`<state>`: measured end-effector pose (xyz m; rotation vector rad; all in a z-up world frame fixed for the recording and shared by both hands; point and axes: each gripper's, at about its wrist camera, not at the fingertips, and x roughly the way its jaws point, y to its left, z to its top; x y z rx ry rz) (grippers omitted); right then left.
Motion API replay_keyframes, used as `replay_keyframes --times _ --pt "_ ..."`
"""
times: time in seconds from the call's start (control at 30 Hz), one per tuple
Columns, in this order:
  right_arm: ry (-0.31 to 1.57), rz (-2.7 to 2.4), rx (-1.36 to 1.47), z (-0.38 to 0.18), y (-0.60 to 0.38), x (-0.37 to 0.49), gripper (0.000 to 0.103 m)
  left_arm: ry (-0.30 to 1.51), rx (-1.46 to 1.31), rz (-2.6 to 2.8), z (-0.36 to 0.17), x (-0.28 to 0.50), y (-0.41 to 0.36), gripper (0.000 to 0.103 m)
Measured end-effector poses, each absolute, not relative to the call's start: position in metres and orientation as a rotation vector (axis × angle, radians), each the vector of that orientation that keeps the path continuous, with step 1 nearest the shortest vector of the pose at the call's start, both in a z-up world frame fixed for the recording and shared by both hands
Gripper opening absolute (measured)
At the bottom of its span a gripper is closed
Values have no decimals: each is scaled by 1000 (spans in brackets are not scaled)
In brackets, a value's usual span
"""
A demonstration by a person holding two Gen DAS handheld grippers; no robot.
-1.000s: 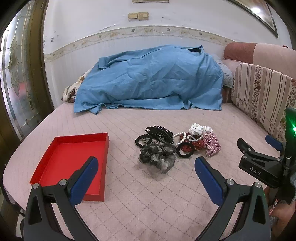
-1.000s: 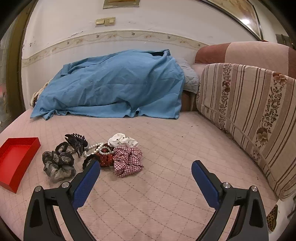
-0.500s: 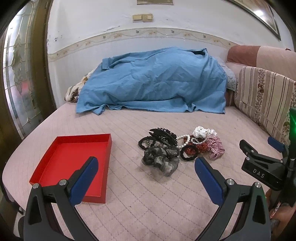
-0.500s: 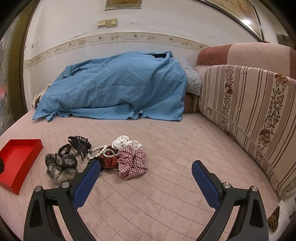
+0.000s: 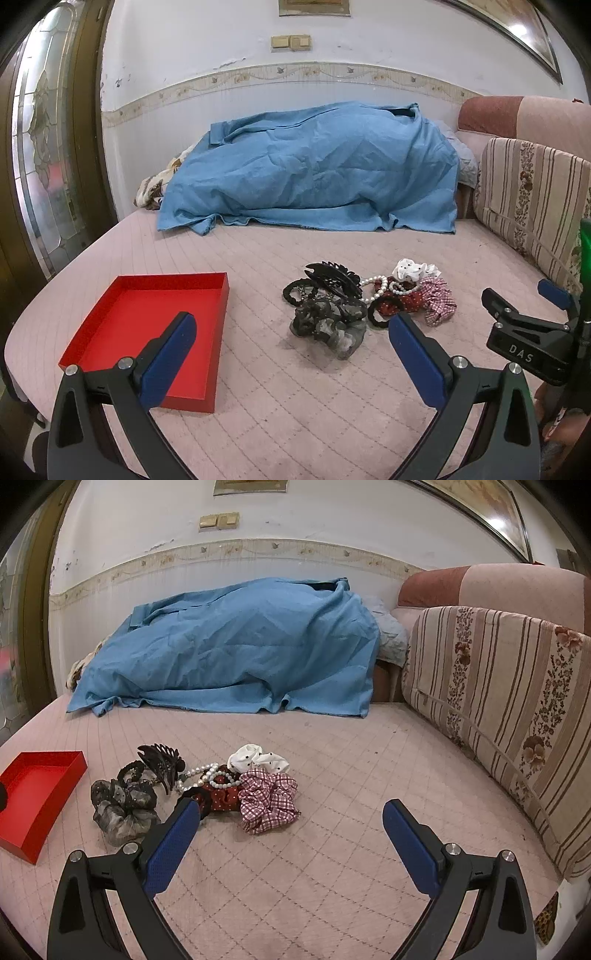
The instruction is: Organize jewelry
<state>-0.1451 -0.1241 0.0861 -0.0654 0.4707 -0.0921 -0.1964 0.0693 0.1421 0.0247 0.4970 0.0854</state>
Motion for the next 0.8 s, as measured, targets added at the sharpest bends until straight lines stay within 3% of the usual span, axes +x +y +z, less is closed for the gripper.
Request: replay_keyframes --times 0.53,0.8 --pt "614 -59 6 68 -138 -106 101 527 15 159 140 -159 133 103" --pt "734 -22 55 57 -152 -47 98 668 -55 27 133 -107 129 103"
